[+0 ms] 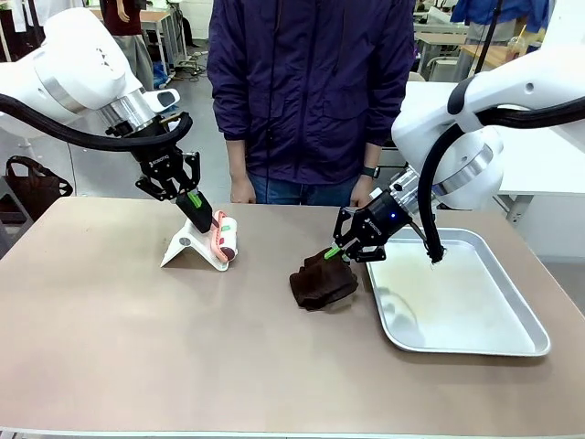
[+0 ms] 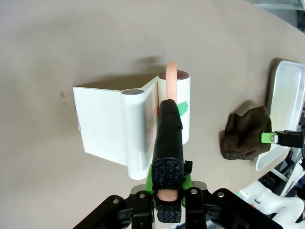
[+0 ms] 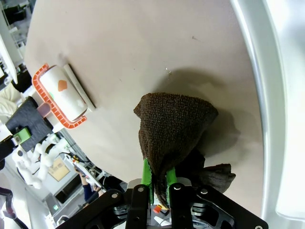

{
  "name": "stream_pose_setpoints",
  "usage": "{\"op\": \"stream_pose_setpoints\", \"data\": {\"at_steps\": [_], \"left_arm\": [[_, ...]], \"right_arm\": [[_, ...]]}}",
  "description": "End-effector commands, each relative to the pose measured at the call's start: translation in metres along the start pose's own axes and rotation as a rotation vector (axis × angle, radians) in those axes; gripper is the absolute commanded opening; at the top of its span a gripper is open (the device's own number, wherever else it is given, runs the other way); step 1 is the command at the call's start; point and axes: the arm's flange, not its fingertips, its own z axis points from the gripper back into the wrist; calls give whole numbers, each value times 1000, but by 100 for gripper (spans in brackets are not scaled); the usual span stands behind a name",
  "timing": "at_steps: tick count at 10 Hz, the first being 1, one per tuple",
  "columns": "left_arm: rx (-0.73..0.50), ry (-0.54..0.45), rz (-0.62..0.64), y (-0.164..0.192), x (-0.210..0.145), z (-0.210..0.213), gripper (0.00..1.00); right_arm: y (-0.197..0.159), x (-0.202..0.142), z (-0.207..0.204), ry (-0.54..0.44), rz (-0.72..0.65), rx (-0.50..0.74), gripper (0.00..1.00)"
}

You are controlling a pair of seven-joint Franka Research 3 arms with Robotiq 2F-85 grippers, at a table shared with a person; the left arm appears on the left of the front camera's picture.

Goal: Clean the surface of the table.
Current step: Return the Lint Roller and towel to their original positions.

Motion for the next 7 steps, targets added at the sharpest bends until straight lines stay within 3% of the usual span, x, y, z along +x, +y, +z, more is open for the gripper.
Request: {"op": "stream_pose_setpoints", "data": {"at_steps": [1,2,4,5,6,7], "left_arm": [[58,15,39,9,1,4,81],[59,6,53,11,1,7,100],[58,-26,87,17,0,14,100],[50,-38,99,20,-1,18,100],[39,-44,111,24,-1,22,100],[25,-53,118,29,-2,26,100]], "right_arm": [[-1,2,-1,30,-14,-9,66],[-1,2,-1,33,-15,-12,100],[-1,5,-2,42,-24,-3,100],[-1,5,-3,50,-22,-2,91],[-1,5,-3,53,-23,-6,100],[-1,5,-2,57,-22,-4,100]]}}
